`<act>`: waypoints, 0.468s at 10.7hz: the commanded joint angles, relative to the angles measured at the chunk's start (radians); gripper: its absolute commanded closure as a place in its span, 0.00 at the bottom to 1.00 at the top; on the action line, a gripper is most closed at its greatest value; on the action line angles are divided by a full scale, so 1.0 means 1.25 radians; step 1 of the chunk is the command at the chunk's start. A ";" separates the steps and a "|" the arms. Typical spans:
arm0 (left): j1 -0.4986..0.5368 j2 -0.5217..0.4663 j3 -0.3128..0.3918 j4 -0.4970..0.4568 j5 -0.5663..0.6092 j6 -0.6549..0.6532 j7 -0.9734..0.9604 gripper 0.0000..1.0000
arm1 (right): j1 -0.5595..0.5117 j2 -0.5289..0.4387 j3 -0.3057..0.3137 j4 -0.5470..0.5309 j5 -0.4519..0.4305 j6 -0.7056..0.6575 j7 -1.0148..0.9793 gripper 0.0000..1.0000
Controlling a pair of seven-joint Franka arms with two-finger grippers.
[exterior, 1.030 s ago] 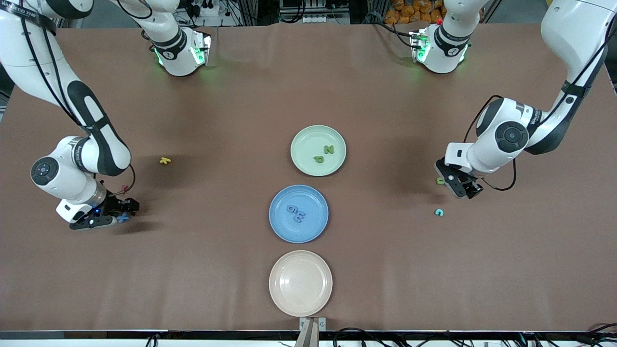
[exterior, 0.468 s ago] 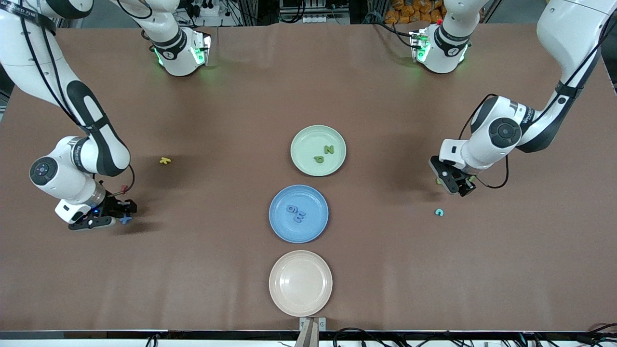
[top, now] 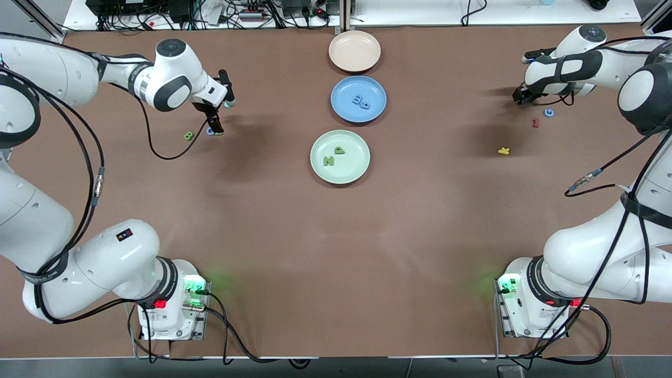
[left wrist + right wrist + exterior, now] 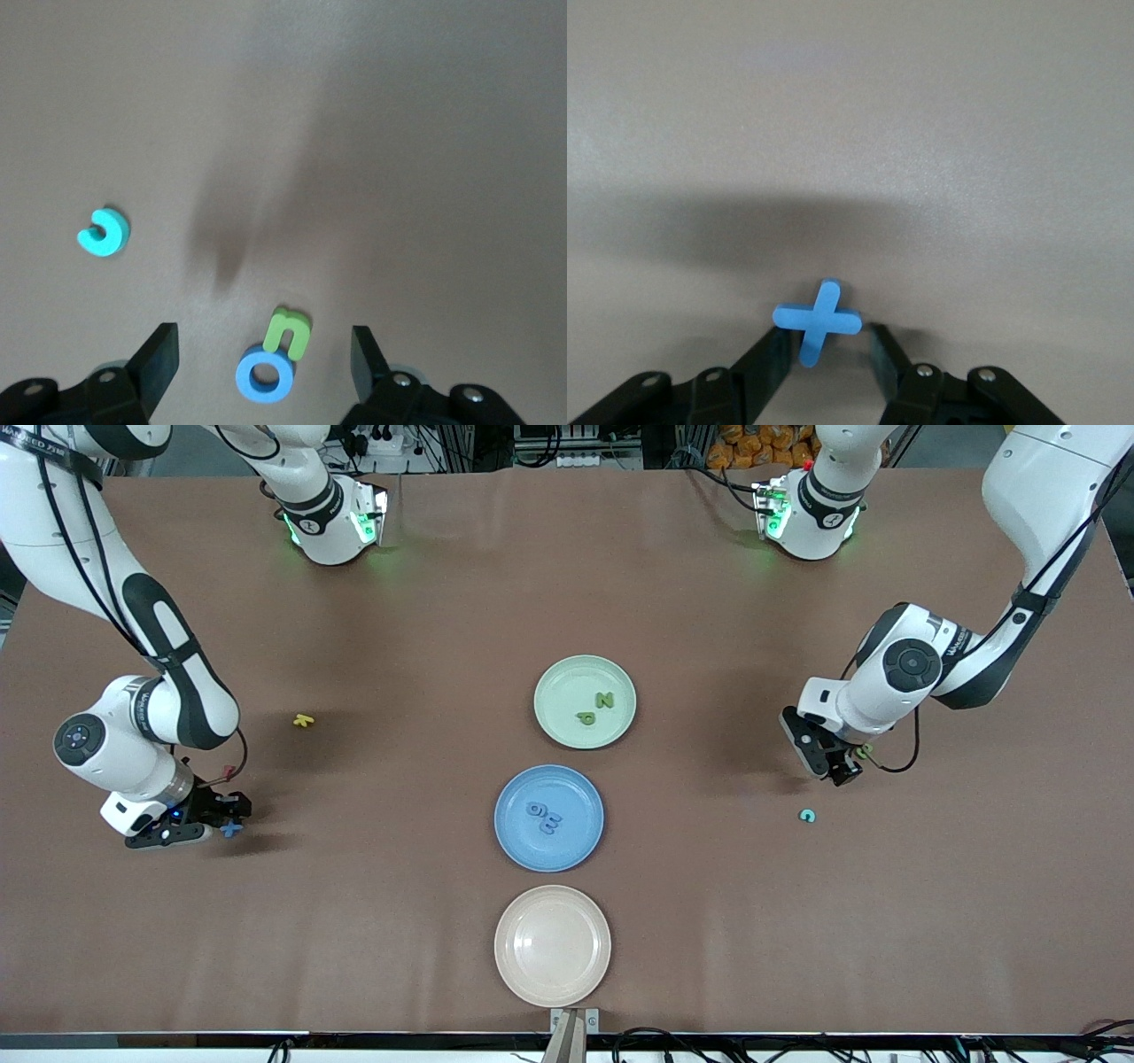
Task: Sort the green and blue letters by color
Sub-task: 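Grasp the blue X with the right gripper while the left gripper grasps the n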
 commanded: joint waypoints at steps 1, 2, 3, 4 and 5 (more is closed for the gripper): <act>0.010 0.013 -0.005 -0.017 0.032 0.028 0.001 0.19 | -0.003 0.004 0.011 0.007 0.042 0.005 0.011 0.34; 0.011 0.013 -0.005 -0.020 0.052 0.028 0.001 0.25 | -0.002 0.005 0.011 0.012 0.042 0.005 0.010 0.35; 0.011 0.013 -0.004 -0.020 0.070 0.028 -0.003 0.26 | -0.002 0.006 0.011 0.013 0.042 0.005 0.010 0.36; 0.014 0.013 0.000 -0.020 0.075 0.028 -0.002 0.26 | -0.002 0.009 0.011 0.018 0.042 0.005 0.010 0.36; 0.014 0.013 0.002 -0.021 0.083 0.028 -0.002 0.26 | -0.002 0.009 0.011 0.018 0.042 0.006 0.010 0.37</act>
